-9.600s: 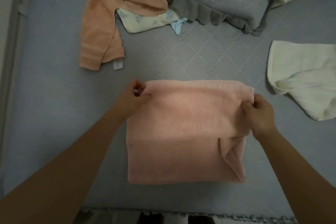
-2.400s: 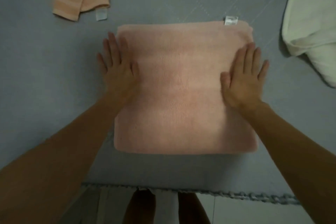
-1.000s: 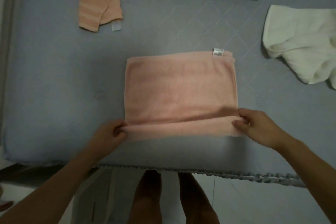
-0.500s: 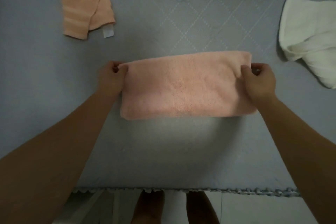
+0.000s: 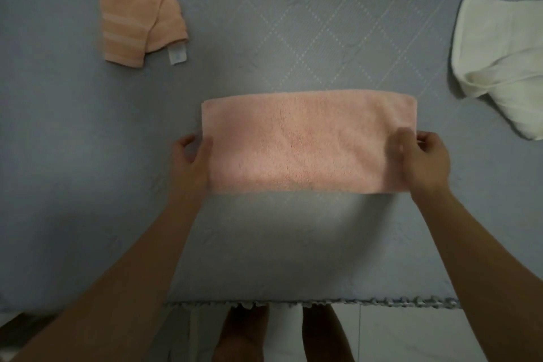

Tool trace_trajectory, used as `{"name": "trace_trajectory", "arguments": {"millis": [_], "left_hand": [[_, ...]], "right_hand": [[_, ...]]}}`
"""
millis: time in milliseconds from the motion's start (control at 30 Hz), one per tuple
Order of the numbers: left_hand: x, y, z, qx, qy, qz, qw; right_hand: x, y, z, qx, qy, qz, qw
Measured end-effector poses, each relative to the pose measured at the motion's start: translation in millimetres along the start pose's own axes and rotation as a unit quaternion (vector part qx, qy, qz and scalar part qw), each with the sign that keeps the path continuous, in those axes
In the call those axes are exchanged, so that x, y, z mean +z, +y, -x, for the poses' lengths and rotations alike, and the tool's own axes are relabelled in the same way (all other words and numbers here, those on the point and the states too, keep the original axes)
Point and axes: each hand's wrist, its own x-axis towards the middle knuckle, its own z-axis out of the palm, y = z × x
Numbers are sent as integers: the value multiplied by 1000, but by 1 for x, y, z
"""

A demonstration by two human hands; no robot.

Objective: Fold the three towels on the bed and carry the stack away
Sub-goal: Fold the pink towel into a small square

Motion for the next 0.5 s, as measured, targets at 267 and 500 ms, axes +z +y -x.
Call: {"name": "trace_trajectory", "arguments": {"millis": [267, 500], "left_hand": [[-28, -50, 31, -20, -113, 20, 993], [-13, -51, 39, 6, -37, -94, 995]], "right_hand": [[-29, 66, 35, -1, -35, -14, 999], [-25, 71, 40, 34, -28, -14, 999]]}}
